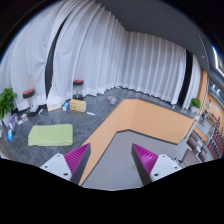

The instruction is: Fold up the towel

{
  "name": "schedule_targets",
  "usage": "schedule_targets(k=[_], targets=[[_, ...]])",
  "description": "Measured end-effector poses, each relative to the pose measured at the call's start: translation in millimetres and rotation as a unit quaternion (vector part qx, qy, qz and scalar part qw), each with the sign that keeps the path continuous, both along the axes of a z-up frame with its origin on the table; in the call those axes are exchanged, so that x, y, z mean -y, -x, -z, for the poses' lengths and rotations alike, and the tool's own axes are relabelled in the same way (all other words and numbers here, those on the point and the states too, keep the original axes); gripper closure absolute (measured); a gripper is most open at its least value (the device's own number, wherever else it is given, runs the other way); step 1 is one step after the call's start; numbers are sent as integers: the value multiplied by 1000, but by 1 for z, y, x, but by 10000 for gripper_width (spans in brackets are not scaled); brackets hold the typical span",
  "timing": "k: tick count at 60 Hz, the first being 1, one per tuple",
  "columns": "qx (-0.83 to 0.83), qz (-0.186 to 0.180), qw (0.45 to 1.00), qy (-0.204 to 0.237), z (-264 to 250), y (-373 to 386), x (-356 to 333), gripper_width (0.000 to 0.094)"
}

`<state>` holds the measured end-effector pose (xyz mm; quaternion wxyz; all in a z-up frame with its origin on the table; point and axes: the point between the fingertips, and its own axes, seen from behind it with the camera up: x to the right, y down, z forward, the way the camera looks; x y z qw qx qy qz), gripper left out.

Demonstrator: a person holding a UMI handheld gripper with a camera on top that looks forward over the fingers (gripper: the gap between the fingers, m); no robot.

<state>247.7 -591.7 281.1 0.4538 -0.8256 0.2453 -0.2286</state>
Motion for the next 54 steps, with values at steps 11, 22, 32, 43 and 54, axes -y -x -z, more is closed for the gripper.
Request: schedule_targets(k=[11, 22, 32, 43, 54], targets=[[-2, 3, 1000, 20, 25, 9, -6, 88], [-12, -7, 999, 48, 75, 65, -32, 88], [-67, -41, 995, 54, 135, 168, -96, 87], [-110, -126, 984, 65, 191, 296, -211, 86], [-99, -199, 973, 54, 223, 361, -351, 87]])
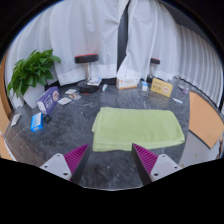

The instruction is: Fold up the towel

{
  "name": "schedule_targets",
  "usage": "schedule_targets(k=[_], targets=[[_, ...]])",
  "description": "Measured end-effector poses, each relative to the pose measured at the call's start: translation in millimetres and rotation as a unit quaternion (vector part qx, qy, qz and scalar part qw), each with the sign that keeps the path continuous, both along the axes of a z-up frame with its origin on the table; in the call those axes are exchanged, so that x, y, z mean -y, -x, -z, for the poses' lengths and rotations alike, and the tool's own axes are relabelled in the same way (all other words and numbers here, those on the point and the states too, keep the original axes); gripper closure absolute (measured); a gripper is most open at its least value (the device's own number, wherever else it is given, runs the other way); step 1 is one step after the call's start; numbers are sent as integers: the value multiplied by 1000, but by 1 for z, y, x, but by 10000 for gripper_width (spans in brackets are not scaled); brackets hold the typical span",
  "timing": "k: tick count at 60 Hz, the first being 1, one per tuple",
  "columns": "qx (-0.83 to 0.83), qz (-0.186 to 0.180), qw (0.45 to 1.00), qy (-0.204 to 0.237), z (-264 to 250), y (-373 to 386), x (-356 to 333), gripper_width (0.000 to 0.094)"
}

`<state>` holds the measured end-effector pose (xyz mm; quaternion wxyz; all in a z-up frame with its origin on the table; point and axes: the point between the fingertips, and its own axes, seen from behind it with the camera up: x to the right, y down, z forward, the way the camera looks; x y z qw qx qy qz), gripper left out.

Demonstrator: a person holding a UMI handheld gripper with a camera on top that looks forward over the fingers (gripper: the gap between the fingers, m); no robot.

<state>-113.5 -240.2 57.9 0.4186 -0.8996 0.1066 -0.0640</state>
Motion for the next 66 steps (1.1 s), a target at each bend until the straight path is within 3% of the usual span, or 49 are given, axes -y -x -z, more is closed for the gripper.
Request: schedule_targets(k=[10, 19, 23, 28, 31, 38, 47, 57, 61, 66], targets=[[6, -14, 1000, -1, 38, 8, -103, 86], [32, -10, 999, 24, 74, -1, -146, 114], [42, -17, 999, 16, 76, 1, -153, 234], [45, -27, 999, 16, 78, -5, -154, 457], [62, -28, 997, 21, 77, -14, -153, 712], [49, -39, 998, 18, 75, -14, -154, 860], [19, -52, 998, 19, 59, 3, -152, 886], [-89, -84, 990, -73, -44, 50, -160, 887], [-114, -90, 984, -101, -85, 36, -158, 887], [-134, -79, 981, -114, -97, 3, -152, 887]])
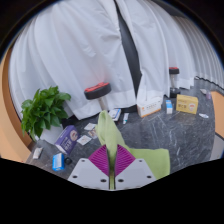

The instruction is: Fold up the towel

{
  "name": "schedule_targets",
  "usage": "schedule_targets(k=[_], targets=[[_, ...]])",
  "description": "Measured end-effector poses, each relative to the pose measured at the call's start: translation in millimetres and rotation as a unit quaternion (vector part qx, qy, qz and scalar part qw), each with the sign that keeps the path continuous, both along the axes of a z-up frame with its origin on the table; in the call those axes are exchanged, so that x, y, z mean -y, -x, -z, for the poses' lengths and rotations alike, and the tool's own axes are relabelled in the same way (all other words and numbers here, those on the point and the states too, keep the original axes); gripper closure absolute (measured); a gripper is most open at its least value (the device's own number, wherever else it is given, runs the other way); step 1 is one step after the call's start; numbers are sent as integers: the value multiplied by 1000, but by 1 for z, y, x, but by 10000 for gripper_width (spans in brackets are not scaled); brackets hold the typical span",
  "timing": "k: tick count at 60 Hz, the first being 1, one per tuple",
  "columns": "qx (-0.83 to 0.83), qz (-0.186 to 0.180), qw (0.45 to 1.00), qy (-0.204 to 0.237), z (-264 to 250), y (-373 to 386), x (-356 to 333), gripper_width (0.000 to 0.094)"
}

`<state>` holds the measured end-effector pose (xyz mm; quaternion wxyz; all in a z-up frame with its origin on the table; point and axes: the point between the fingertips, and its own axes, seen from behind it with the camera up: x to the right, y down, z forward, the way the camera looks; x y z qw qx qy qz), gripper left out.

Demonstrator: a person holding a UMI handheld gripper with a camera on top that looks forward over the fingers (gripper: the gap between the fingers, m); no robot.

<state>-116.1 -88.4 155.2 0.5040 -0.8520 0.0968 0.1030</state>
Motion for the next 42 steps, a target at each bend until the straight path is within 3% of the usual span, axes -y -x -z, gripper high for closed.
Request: schedule_targets(k=[6, 9, 13, 15, 18, 21, 30, 42], targets=[[17, 21, 999, 24, 33, -55, 8, 884], [24, 27, 998, 47, 60, -79, 14, 823], [30, 28, 996, 76, 91, -107, 24, 651], [39, 31, 995, 87, 100, -124, 31, 531], [68, 48, 992, 99, 107, -159, 41, 268], [97, 69, 987, 105, 106, -192, 52, 146], [135, 77, 983, 98, 74, -227, 78, 93], [176, 66, 980, 70, 10, -191, 131, 89]])
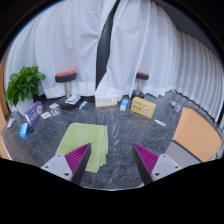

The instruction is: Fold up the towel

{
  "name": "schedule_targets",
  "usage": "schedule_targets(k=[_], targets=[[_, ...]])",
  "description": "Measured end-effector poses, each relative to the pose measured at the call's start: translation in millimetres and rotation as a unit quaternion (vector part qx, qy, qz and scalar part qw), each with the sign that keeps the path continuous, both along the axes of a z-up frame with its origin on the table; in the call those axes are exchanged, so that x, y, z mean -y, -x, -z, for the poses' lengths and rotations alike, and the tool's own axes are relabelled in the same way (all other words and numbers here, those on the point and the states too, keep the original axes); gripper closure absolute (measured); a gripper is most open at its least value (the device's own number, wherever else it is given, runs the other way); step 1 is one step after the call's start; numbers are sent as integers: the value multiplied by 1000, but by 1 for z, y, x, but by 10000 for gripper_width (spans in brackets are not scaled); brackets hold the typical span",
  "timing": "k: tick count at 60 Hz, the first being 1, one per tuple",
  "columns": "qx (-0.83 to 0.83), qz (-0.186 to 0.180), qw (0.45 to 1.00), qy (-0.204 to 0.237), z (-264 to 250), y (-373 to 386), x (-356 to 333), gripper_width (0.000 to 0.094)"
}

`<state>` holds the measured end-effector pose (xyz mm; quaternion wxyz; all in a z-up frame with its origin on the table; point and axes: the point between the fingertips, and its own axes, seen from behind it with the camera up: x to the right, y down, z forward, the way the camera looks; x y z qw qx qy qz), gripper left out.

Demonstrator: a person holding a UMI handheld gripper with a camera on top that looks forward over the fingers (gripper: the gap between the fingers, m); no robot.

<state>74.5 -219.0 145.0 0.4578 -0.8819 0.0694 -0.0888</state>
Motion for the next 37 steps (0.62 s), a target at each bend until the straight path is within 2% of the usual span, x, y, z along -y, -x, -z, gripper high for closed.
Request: schedule_targets(k=[12, 23, 37], targets=[[17, 5, 1000, -23, -52, 66, 87, 87], [17, 28, 999, -22, -71, 106, 167, 89], [35, 29, 999, -28, -89, 128, 215, 88]])
